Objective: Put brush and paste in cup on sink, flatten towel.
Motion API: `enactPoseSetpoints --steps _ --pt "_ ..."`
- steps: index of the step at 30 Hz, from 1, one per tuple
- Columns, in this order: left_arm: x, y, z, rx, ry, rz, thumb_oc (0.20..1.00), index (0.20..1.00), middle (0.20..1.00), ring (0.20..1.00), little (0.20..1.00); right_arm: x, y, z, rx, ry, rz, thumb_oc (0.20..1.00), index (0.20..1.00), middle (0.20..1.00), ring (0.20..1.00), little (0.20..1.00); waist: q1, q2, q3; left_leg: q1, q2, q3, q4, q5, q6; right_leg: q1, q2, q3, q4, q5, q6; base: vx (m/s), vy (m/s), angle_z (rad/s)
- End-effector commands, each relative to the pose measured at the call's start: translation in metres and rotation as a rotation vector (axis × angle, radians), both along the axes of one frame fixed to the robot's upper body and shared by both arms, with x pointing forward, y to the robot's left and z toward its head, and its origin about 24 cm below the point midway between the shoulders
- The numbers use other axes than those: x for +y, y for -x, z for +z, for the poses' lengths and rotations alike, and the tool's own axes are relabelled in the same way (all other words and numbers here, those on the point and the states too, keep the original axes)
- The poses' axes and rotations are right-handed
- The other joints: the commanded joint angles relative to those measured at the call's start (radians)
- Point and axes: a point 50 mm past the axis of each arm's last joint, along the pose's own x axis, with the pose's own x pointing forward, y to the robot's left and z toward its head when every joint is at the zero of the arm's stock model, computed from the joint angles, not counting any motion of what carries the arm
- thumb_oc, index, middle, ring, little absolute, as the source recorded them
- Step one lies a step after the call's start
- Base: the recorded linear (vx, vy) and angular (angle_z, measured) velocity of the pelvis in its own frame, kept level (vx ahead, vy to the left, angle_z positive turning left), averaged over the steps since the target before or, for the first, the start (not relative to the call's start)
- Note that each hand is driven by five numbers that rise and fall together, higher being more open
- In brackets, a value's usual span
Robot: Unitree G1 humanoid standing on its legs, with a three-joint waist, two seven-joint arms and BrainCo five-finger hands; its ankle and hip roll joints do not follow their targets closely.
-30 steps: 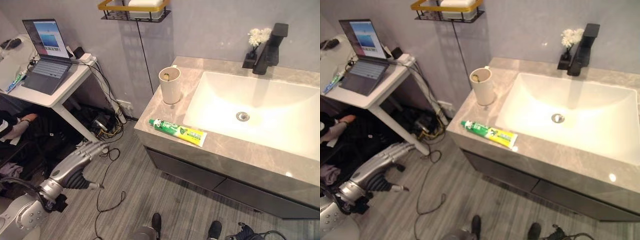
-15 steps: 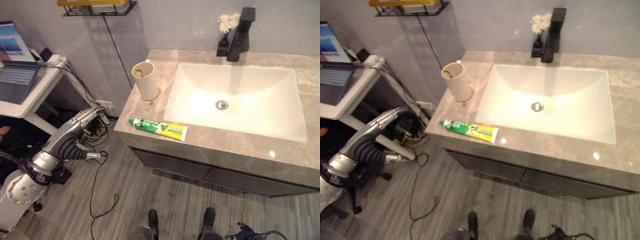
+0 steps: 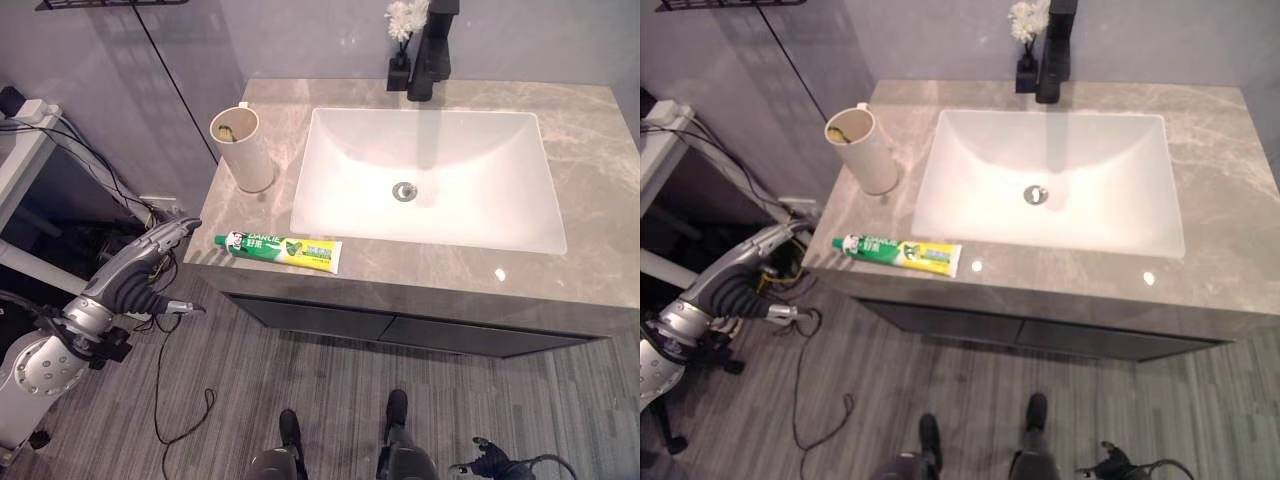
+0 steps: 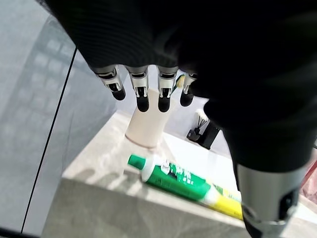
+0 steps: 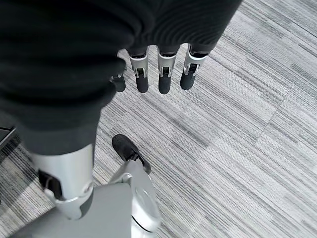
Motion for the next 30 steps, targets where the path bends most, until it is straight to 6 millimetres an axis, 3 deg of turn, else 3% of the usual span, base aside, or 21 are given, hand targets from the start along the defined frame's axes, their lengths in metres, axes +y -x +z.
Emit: enactPoseSetpoints --steps 1,6,12,15,21,30 --pt "0.001 -0.008 0.014 -0.077 0.017 0.003 1.0 1.0 1.0 1.0 1.0 0.001 -0.022 0.008 -0.05 -0.004 0.095 1.0 1.0 1.0 1.0 1.0 -0.011 0.014 0.024 -0.04 -0.002 -0.04 0.014 0.003 -0.002 0.038 -0.058 0.016 0.013 0.037 0.086 0.03 0.03 -0.26" --pt "0.0 -0.014 0.011 -0.088 0.034 0.009 1.0 1.0 1.0 1.0 1.0 0.004 -0.018 0.006 -0.031 -0.009 0.114 1.0 1.0 1.0 1.0 1.0 -0.021 0.011 0.029 -0.04 -0.006 -0.035 0.014 -0.008 0.0 0.031 -0.061 0.017 0.012 0.037 0.092 0.04 0.041 -0.13" --pt "0.003 -0.022 0.011 -0.145 0.065 0.057 1.0 1.0 1.0 1.0 1.0 0.01 -0.044 0.017 -0.146 -0.003 0.168 1.0 1.0 1.0 1.0 1.0 -0.035 -0.004 0.04 -0.028 -0.005 0.017 0.014 -0.021 0.004 0.0 -0.054 0.06 0.009 0.063 0.104 0.03 0.045 -0.15" --pt "0.004 -0.023 0.009 -0.149 0.065 0.067 1.0 1.0 1.0 1.0 1.0 0.009 -0.048 0.019 -0.165 0.006 0.173 1.0 1.0 1.0 1.0 1.0 -0.036 -0.008 0.045 -0.02 -0.003 0.036 0.014 -0.024 0.005 -0.006 -0.05 0.072 0.01 0.071 0.108 0.04 0.029 -0.26" --pt "0.003 -0.027 0.004 -0.151 0.086 0.082 1.0 1.0 1.0 1.0 1.0 0.002 -0.041 0.018 -0.156 0.027 0.13 1.0 1.0 1.0 1.0 1.0 -0.049 -0.014 0.046 -0.005 -0.002 0.056 0.014 -0.035 0.006 -0.011 -0.049 0.083 0.009 0.075 0.112 0.04 0.034 -0.15" --pt "-0.001 -0.03 -0.022 -0.088 0.196 0.11 1.0 1.0 1.0 1.0 1.0 -0.002 -0.034 0.016 -0.15 0.033 0.077 1.0 1.0 1.0 1.0 1.0 -0.06 -0.011 0.048 -0.01 -0.004 0.069 0.014 -0.038 0.009 -0.031 -0.046 0.097 0.009 0.079 0.112 0.03 0.018 -0.07"
